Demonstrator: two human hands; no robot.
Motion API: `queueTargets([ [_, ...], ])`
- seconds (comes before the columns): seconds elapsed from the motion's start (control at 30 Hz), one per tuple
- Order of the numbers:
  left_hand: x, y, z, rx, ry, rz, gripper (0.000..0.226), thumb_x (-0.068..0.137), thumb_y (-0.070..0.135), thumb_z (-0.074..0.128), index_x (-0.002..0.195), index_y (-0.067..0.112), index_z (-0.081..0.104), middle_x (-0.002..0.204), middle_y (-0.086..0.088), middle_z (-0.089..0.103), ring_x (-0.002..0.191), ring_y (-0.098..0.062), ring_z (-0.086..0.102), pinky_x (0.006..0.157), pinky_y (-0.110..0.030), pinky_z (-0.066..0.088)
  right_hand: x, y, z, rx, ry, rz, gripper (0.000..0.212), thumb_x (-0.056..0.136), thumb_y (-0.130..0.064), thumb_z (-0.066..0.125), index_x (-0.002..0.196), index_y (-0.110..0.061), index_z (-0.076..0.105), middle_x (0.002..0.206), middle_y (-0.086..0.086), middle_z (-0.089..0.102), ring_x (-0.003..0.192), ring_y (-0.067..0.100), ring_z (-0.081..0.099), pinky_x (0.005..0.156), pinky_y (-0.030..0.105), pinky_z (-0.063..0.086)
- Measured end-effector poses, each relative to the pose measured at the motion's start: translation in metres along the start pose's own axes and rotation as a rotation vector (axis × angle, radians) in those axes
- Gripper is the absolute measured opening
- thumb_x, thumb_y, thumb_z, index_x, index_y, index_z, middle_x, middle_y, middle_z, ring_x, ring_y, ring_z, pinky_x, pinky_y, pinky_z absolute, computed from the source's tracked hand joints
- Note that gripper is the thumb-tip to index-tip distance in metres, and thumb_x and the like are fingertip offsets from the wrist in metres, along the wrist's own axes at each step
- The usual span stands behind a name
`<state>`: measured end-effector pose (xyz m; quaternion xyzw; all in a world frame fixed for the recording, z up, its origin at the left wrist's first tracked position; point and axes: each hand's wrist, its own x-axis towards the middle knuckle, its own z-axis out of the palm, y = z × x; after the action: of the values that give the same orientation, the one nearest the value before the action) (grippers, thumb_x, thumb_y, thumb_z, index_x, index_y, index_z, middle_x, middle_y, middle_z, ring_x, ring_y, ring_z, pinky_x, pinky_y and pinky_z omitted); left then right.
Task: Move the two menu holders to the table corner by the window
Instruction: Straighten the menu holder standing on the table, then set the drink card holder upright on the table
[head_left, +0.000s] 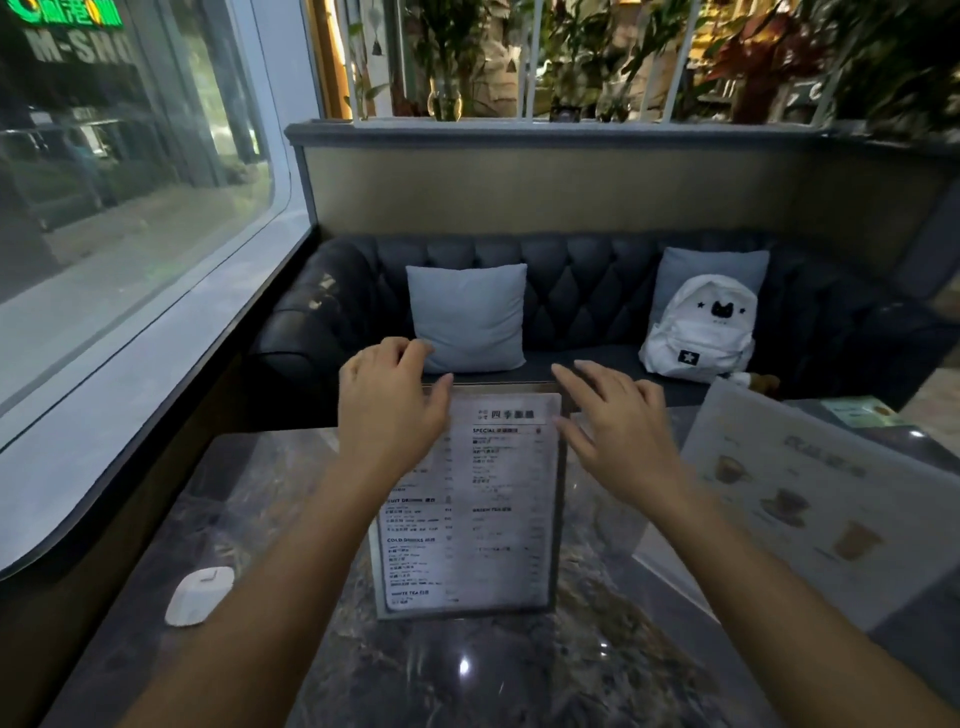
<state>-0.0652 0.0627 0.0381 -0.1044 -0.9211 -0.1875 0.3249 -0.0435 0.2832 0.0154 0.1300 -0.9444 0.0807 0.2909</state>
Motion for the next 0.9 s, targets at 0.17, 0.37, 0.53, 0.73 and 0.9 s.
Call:
queueTargets([
  [0.17,0.015,0.068,0.023,-0.150,-0.068,0.176,0.029,0.082,0.025,0.059,0.104,0.006,0.059,0.099,-0.017,0.064,0.095,-0.034,0.056,0.083,-0.043,0.041,-0.020,0.040,-0.044,-0.114,0.124,0.083,0.045,0.081,-0.024,0.064,0.122,-0.009,0.054,0.118,0.016,0.062,0.104,0.031,0.059,0.082,0.045,0.041],
  [0.37,0.024,0.146,0.058,-0.309,-0.238,0.329,0.035,0.087,0.025,0.052,0.119,0.012,0.049,0.115,-0.012,0.060,0.104,-0.031,0.052,0.085,-0.042,0.041,-0.057,0.090,-0.088,-0.246,0.264,0.249,0.027,0.079,-0.019,0.058,0.100,-0.003,0.063,0.095,0.018,0.068,0.083,0.035,0.064,0.071,0.042,0.044],
  [0.53,0.026,0.197,0.086,-0.356,-0.403,0.521,0.048,0.088,0.019,0.050,0.133,0.022,0.034,0.137,-0.007,0.046,0.118,-0.030,0.044,0.092,-0.045,0.040,-0.097,0.129,-0.106,-0.307,0.273,0.440,0.023,0.079,-0.019,0.054,0.092,-0.001,0.062,0.086,0.020,0.067,0.079,0.036,0.062,0.071,0.042,0.044],
  [0.73,0.029,0.215,0.114,-0.235,-0.588,0.647,0.054,0.090,0.012,0.041,0.136,0.037,0.027,0.151,-0.001,0.026,0.133,-0.029,0.028,0.104,-0.047,0.031,-0.131,0.154,-0.112,-0.209,0.236,0.548,0.007,0.076,0.005,0.060,0.076,-0.002,0.061,0.078,0.021,0.063,0.074,0.038,0.058,0.068,0.043,0.042],
  [0.9,0.022,0.209,0.117,-0.137,-0.579,0.664,0.063,0.089,0.013,0.041,0.138,0.042,0.016,0.150,-0.004,0.029,0.135,-0.026,0.023,0.109,-0.044,0.018,-0.131,0.161,-0.112,-0.126,0.280,0.597,0.010,0.076,0.008,0.056,0.076,0.001,0.063,0.079,0.023,0.063,0.073,0.039,0.057,0.061,0.041,0.043],
])
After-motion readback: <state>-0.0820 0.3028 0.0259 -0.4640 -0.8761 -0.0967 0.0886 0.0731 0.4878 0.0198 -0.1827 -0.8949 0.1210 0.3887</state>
